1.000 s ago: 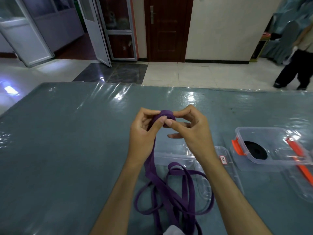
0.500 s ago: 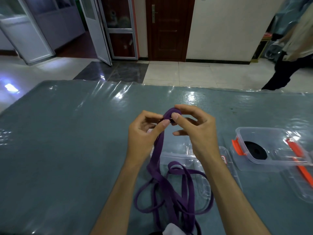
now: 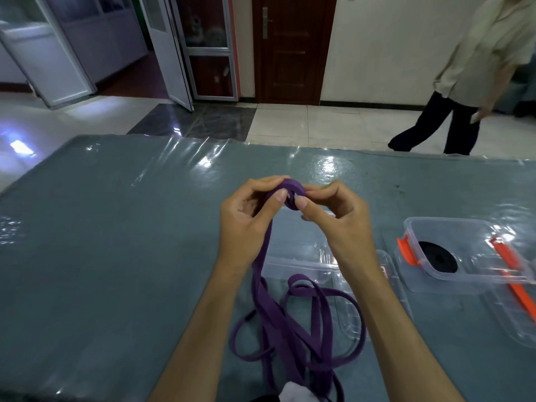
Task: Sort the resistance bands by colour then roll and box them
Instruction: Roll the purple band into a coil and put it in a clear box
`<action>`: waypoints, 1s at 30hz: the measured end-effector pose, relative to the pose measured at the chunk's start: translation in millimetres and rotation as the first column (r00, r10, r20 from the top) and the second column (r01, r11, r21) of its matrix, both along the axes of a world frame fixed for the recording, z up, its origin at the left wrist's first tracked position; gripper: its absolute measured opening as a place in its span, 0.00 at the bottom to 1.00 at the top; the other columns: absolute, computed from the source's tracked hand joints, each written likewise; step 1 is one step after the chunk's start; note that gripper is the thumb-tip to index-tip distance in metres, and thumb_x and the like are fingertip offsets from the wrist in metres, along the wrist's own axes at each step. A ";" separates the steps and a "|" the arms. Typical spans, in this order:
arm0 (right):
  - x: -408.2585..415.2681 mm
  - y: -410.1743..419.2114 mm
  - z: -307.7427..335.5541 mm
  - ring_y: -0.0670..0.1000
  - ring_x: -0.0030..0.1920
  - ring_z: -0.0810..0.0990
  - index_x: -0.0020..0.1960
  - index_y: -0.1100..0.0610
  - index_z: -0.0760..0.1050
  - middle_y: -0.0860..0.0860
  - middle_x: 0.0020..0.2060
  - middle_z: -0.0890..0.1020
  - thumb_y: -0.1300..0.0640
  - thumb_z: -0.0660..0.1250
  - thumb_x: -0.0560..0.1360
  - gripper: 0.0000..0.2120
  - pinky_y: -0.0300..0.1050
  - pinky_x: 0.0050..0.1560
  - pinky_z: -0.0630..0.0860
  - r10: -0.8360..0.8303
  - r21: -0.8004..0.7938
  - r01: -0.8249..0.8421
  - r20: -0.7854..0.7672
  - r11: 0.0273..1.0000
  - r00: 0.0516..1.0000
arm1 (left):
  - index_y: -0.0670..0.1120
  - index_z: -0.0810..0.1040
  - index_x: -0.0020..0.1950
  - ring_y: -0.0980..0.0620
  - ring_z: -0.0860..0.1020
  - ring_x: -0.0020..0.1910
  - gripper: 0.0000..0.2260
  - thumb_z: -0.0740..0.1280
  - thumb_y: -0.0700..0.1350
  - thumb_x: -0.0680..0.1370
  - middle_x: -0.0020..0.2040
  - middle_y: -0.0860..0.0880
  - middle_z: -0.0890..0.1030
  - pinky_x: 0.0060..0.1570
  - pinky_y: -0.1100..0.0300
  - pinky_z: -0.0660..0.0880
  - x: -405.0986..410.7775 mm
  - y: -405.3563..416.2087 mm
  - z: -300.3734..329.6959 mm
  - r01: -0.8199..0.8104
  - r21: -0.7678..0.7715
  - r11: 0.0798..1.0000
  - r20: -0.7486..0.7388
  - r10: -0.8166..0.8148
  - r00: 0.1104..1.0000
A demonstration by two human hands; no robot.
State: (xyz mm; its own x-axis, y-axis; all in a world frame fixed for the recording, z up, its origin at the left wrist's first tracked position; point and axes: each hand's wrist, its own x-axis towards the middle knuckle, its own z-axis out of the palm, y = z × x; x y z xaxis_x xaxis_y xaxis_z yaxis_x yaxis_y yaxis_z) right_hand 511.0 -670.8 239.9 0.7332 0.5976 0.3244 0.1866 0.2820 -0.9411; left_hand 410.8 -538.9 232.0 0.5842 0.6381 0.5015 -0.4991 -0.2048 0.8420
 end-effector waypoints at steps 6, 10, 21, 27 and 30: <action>-2.6 -2.2 2.1 0.59 0.48 0.88 0.56 0.56 0.83 0.58 0.48 0.87 0.60 0.80 0.73 0.13 0.57 0.51 0.86 -0.025 0.091 0.029 -0.042 0.995 0.999 | 0.57 0.84 0.65 0.52 0.81 0.64 0.11 0.68 0.47 0.85 0.61 0.51 0.83 0.62 0.66 0.75 7.9 -8.7 0.4 -0.040 0.085 0.996 -0.120 0.050 0.992; -8.4 -1.1 -2.3 0.59 0.47 0.89 0.55 0.58 0.81 0.59 0.48 0.88 0.64 0.79 0.74 0.12 0.59 0.52 0.86 0.030 0.046 -0.026 -0.104 0.999 0.994 | 0.60 0.85 0.63 0.52 0.84 0.59 0.11 0.69 0.48 0.84 0.58 0.52 0.83 0.58 0.66 0.77 7.7 -4.5 -0.8 -0.034 0.089 0.995 -0.152 0.047 0.987; 1.7 -0.2 1.9 0.58 0.48 0.90 0.61 0.54 0.83 0.52 0.53 0.88 0.62 0.77 0.77 0.14 0.53 0.49 0.87 0.034 0.005 -0.034 0.004 0.999 0.999 | 0.51 0.86 0.59 0.45 0.84 0.62 0.08 0.73 0.42 0.82 0.59 0.47 0.85 0.61 0.61 0.79 8.0 -9.7 -12.0 -0.042 0.005 0.999 -0.030 0.042 0.999; 4.5 -5.4 -2.2 0.60 0.47 0.89 0.54 0.60 0.81 0.53 0.49 0.88 0.64 0.76 0.77 0.08 0.54 0.47 0.87 0.057 -0.014 -0.058 -0.050 0.998 0.997 | 0.55 0.86 0.61 0.44 0.85 0.60 0.09 0.73 0.46 0.82 0.59 0.46 0.86 0.61 0.55 0.81 7.9 -1.1 -16.0 0.045 0.022 0.999 -0.103 -0.043 0.994; 8.8 -4.6 6.0 0.57 0.45 0.89 0.48 0.60 0.82 0.55 0.44 0.88 0.62 0.79 0.73 0.08 0.53 0.45 0.87 0.020 -0.016 -0.020 -0.028 1.000 0.999 | 0.59 0.84 0.60 0.47 0.85 0.59 0.10 0.75 0.49 0.80 0.57 0.50 0.87 0.60 0.58 0.81 8.2 -9.9 -17.8 -0.033 0.029 0.999 -0.078 0.035 0.996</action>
